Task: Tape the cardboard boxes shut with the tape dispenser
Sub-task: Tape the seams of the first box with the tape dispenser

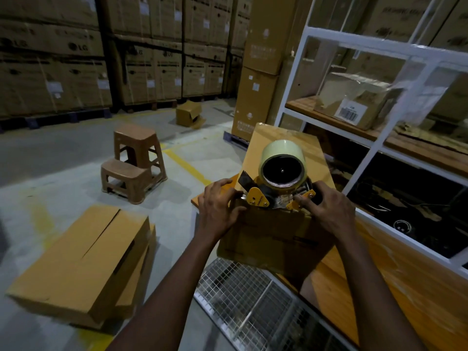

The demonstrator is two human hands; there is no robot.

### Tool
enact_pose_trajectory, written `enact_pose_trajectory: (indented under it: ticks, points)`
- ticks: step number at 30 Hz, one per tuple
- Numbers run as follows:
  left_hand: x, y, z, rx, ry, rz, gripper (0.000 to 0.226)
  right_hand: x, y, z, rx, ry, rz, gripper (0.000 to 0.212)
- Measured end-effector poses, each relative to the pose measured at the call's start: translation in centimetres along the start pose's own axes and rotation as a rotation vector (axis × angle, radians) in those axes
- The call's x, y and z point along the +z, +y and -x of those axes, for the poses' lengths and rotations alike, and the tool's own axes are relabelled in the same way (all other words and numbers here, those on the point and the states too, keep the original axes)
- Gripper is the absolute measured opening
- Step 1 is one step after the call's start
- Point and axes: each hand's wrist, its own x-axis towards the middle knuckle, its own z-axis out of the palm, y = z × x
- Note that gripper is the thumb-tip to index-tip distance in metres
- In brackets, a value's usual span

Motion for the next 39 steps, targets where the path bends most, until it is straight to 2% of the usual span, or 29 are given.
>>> enact_pose_trajectory:
  ticks: [4, 10, 17, 21, 26, 31, 32, 36, 39]
  points:
    - [-0.4, 0.4, -0.1, -0.023, 0.013, -0.050, 0.035, -0.4, 1.6, 0.4, -0.008, 0.014, -0.023, 0.080]
    - [-0.1, 0.3, 0.1, -0.044, 0.026, -0.053, 0.037, -2.8, 6.9, 2.5, 0.032, 0.031, -0.080, 0.085]
    - [-0.5, 1.4, 0.2, -0.008, 0.031, -0.209, 0.035, -6.2, 14.0, 3.8, 0.095, 0.013, -0.065, 0.089]
    - [-0.1, 3.7, 1.0, 0.098, 0.033, -0.418, 0.039, -6.8, 15.3, 4.0, 0.068, 0.007, -0.077, 0.081]
    - [3.5, 11.3, 1.8, 0.389, -0.063, -0.492, 0.049, -7.2, 16.0, 3.9, 0.009, 0.013, -0.069, 0.082]
    - [6.0, 14.2, 1.9, 0.361, 0.015, -0.469, 0.032, -6.9, 16.6, 3.6, -0.014, -0.006, -0.091, 0.096]
    - [6.0, 13.9, 1.9, 0.354, 0.032, -0.471, 0.032, -6.8, 16.9, 3.7, -0.008, -0.014, -0.108, 0.093]
    - [6.0, 13.7, 1.7, 0.326, 0.011, -0.491, 0.032, -6.6, 18.7, 5.1, 0.034, 0.000, -0.243, 0.061]
    - [6.1, 14.0, 1.6, 0.258, -0.012, -0.496, 0.032, -7.1, 21.6, 6.1, 0.058, 0.017, -0.292, 0.056]
